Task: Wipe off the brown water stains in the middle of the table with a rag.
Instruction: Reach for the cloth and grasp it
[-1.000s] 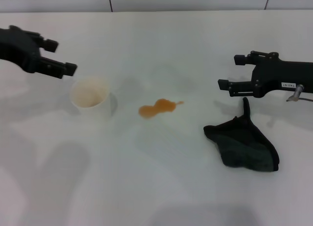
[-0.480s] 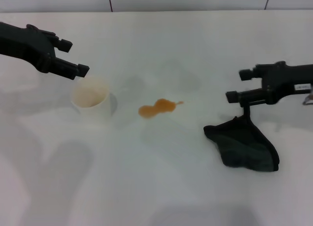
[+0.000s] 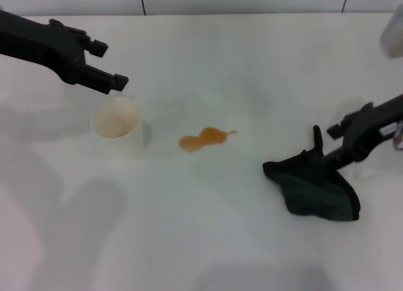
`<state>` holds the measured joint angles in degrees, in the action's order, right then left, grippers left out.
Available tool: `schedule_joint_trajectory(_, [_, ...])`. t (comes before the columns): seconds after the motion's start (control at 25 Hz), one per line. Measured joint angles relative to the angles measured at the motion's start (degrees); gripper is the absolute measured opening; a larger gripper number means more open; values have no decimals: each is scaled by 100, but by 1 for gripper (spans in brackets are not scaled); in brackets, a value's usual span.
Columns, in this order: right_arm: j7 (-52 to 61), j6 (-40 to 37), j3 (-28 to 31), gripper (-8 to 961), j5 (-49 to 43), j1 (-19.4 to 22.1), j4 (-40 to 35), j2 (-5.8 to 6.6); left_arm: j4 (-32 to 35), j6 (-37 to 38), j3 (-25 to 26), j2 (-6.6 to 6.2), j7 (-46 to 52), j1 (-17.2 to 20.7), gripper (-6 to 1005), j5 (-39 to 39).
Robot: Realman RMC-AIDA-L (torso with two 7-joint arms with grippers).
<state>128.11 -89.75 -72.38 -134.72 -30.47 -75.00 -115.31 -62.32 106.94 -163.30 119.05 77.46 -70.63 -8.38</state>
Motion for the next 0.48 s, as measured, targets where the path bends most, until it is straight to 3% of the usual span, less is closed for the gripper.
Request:
schedule_joint_trajectory(0.16, [86, 179, -478, 828, -130, -71, 296, -3, 193, -131, 0, 0, 5, -17, 865, -5])
schedule_joint_trajectory(0.48, [111, 183, -597, 817, -73, -41, 429, -21, 330, -288, 0, -9, 0, -80, 865, -62])
